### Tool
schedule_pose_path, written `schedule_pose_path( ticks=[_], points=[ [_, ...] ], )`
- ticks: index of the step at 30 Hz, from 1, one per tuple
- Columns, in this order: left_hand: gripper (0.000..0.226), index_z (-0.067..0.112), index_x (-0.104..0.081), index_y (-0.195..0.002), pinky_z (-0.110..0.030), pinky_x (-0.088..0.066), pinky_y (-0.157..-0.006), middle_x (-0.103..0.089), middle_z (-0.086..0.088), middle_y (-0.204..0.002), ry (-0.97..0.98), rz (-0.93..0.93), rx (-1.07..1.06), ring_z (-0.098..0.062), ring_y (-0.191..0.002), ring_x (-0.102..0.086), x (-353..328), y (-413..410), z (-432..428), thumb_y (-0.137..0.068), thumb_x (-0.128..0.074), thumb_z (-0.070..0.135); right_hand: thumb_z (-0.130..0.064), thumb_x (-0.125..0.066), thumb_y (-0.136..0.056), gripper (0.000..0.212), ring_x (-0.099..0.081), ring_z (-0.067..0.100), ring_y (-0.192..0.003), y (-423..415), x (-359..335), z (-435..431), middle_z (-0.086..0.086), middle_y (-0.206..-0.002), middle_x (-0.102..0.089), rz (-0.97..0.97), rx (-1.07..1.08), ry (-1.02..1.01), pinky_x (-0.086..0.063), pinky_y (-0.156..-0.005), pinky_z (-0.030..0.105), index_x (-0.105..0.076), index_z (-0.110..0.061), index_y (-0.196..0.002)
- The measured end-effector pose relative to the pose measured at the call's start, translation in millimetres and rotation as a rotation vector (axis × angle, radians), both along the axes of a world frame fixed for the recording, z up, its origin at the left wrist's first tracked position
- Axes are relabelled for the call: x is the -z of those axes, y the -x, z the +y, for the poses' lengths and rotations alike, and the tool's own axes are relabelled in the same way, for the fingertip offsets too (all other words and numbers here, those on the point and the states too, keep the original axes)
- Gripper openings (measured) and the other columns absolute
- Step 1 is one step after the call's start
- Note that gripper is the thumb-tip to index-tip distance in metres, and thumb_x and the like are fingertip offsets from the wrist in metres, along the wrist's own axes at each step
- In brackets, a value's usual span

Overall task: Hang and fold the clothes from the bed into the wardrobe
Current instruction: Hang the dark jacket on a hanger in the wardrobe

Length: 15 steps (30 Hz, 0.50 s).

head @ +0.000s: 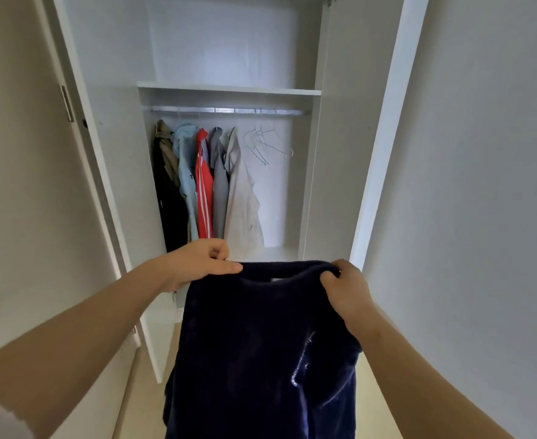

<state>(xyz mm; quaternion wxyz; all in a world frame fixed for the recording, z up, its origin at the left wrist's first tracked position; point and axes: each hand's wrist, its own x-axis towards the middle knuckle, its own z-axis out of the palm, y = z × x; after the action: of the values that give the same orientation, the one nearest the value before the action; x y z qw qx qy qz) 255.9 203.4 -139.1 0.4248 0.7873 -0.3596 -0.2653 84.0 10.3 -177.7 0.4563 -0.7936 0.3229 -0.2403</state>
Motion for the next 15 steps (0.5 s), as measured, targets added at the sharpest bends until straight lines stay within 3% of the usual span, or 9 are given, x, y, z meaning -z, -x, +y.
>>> schedule_pose_path(
  ticks=[3,6,11,15],
  points=[
    [0.032,0.02,-0.04,-0.074,-0.016,-0.04,-0.056,-0.05,0.002,-0.08,-0.143,-0.183,-0.048,-0.009,-0.069,-0.046,14.0,-40.9,-32.7,-0.078,-0.072,0.016,-0.013,-0.042,-0.089,0.019,-0.055,0.008,-0.074,-40.1,7.6,-33.4,-0.004,-0.084,-0.059,0.042,-0.058,0.008,-0.038,-0.056,0.018,-0.056,-0.018,-0.101],
    [0.029,0.023,-0.043,-0.081,-0.019,-0.042,-0.055,-0.053,-0.002,-0.089,-0.23,-0.194,-0.109,-0.012,-0.072,-0.05,21.9,-83.6,-67.7,-0.078,-0.068,0.009,-0.012,-0.045,-0.087,0.016,-0.054,0.005,-0.072,-80.4,10.9,-70.4,-0.007,-0.08,-0.059,0.043,-0.088,-0.001,-0.035,-0.053,0.014,-0.056,-0.021,-0.095],
    [0.025,0.027,-0.057,-0.082,-0.021,-0.045,-0.06,-0.058,-0.001,-0.092,-0.137,-0.246,-0.444,-0.014,-0.077,-0.056,40.5,-137.9,-113.5,-0.081,-0.06,0.002,-0.008,-0.051,-0.082,0.025,-0.056,0.004,-0.071,-140.5,15.1,-122.5,-0.012,-0.077,-0.06,-0.016,-0.117,-0.033,-0.036,-0.053,0.012,-0.055,-0.032,-0.079],
    [0.019,0.025,-0.046,-0.098,-0.026,-0.046,-0.058,-0.057,-0.003,-0.086,-0.121,-0.327,-0.716,-0.015,-0.071,-0.056,60.9,-165.9,-138.4,-0.087,-0.054,0.011,-0.007,-0.052,-0.081,0.03,-0.057,0.004,-0.074,-176.2,24.4,-146.0,-0.015,-0.079,-0.061,-0.01,-0.192,-0.053,-0.037,-0.056,0.011,-0.055,-0.037,-0.076]
  ],
)
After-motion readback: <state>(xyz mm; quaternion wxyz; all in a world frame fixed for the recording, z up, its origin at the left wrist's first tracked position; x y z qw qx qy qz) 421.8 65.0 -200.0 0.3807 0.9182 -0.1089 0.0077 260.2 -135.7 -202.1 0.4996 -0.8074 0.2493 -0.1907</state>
